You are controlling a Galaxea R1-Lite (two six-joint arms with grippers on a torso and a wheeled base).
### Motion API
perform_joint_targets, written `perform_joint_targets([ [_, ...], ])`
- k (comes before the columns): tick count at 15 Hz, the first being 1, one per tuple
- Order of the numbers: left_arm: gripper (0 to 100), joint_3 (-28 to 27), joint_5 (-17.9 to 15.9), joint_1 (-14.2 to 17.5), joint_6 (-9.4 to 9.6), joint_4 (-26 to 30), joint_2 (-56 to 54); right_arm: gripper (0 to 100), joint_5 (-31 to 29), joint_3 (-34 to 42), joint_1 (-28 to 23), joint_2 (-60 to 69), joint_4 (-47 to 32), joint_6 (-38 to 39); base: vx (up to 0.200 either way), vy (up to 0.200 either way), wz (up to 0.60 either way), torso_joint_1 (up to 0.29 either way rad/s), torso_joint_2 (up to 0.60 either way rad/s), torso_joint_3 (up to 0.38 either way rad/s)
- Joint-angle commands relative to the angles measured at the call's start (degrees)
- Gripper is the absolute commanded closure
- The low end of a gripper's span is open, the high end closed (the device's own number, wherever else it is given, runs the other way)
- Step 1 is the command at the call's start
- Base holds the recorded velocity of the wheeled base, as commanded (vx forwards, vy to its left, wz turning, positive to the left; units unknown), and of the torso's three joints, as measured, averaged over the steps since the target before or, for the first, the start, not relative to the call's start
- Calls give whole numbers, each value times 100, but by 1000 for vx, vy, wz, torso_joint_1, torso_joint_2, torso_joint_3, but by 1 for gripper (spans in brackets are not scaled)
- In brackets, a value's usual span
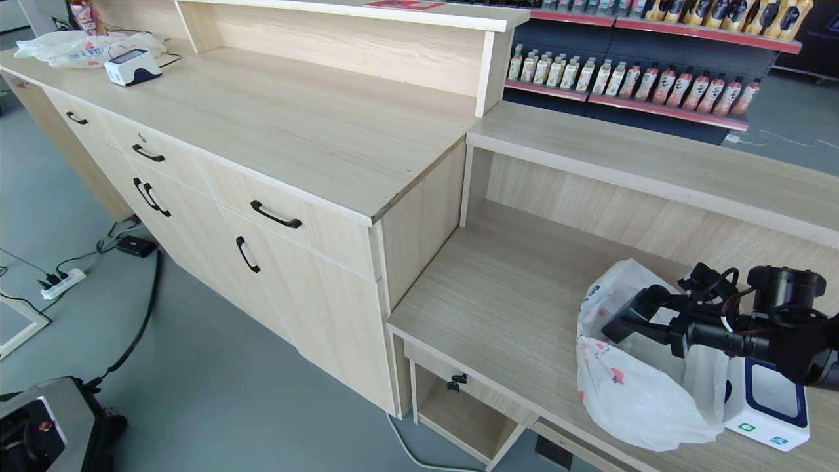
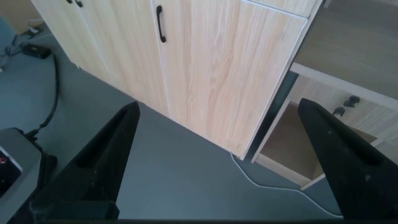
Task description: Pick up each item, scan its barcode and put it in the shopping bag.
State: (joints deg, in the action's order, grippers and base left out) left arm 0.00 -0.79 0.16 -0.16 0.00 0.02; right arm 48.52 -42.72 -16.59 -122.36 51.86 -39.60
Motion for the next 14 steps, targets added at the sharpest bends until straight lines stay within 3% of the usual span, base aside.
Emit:
perform_joint_targets([
  [1, 0, 0, 0, 2, -2, 0, -2, 100, 17, -141, -2, -254, 123, 13, 0, 0, 0, 0, 0, 0],
  [13, 0, 0, 0, 2, -2, 0, -2, 100, 17, -466, -2, -658, 272, 110, 0, 0, 0, 0, 0, 0],
  [14, 0, 0, 0, 2, -2, 0, -2, 0, 17, -475, -11, -640, 272, 110, 0, 0, 0, 0, 0, 0],
])
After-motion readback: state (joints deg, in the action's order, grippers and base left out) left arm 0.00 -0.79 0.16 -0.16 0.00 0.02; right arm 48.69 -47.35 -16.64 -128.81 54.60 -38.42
